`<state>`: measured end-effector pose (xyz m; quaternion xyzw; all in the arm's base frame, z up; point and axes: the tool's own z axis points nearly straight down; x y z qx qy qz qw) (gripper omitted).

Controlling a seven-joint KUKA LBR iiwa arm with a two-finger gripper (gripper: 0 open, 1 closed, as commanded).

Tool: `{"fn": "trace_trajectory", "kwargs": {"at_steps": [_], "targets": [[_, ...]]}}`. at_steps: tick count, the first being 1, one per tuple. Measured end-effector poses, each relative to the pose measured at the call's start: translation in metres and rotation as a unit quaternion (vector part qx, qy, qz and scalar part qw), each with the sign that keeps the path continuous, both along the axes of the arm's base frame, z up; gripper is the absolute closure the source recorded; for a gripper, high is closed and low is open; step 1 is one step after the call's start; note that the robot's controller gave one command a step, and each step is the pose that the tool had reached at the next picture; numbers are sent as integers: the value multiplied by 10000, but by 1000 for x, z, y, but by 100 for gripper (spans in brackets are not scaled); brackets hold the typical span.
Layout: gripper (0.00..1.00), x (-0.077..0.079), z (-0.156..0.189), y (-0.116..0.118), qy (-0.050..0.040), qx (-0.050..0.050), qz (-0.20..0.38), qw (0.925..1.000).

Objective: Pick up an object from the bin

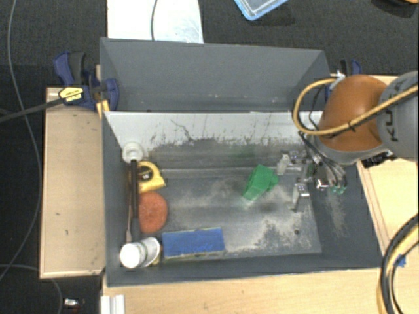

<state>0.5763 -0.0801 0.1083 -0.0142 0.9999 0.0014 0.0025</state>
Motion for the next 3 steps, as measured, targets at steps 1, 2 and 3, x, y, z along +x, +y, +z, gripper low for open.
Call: {"fn": "trace_trajectory", "kwargs": {"at_steps": [1,2,3], "targets": [[0,13,0,19,-87,-12,-546,9985],[0,13,-37,58,-69,-10,242,9997],[100,18,-37,95,-113,1,-1109,9938]]}}
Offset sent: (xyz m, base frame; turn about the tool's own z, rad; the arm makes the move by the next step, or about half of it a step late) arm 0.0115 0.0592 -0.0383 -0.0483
